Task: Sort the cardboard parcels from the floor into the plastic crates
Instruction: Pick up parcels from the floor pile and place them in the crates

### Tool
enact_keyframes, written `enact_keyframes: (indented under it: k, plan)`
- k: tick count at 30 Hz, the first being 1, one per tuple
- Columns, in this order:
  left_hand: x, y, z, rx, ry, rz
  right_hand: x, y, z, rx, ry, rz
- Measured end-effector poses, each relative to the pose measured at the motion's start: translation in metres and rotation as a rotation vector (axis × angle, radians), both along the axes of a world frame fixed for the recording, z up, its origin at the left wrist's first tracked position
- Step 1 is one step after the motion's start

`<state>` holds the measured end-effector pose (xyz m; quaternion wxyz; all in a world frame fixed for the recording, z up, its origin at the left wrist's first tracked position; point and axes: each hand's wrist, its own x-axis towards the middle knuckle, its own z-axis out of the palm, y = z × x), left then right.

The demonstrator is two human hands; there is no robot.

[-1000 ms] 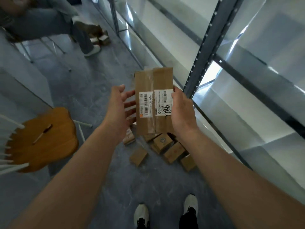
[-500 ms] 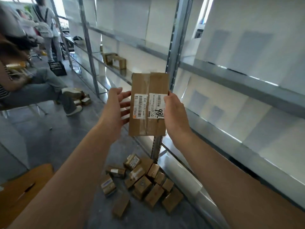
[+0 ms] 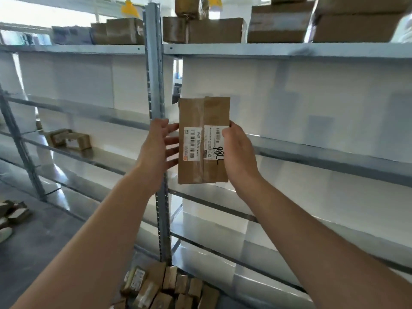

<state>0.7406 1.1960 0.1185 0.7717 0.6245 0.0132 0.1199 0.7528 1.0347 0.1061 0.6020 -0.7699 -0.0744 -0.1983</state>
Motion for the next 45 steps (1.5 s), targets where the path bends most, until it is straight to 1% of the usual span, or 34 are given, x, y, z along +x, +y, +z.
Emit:
enact_keyframes:
  k: [4,11,15,20,26,31,34,39,45]
  plan:
    - [-0.001,-0.032,0.012,0.033,-0.004,-0.181,-0.032,-0.031,0.008,0.035,0.011,-0.165]
    - [-0.036,-0.111,0.01,0.047,0.026,-0.434,-0.101,-0.105,0.003,0.053,0.023,-0.413]
    - [-0.065,-0.159,0.007,0.063,0.009,-0.53,-0.143,-0.147,0.001,0.047,0.026,-0.493]
    - [-0.111,-0.229,0.005,0.094,0.041,-0.608,-0.196,-0.208,-0.008,0.034,0.027,-0.6]
    - [-0.161,-0.309,-0.003,0.107,0.063,-0.722,-0.258,-0.276,-0.02,0.116,0.055,-0.713]
    - [-0.192,-0.37,-0.013,0.151,0.082,-0.852,-0.298,-0.324,-0.03,0.142,0.068,-0.88]
    - [-0.204,-0.408,-0.022,0.178,0.075,-0.933,-0.317,-0.349,-0.041,0.152,0.075,-0.982]
    - [-0.226,-0.468,-0.044,0.217,0.121,-1.084,-0.359,-0.393,-0.07,0.182,0.083,-1.116]
    - [-0.266,-0.539,-0.073,0.247,0.175,-1.198,-0.4,-0.456,-0.101,0.205,0.156,-1.196]
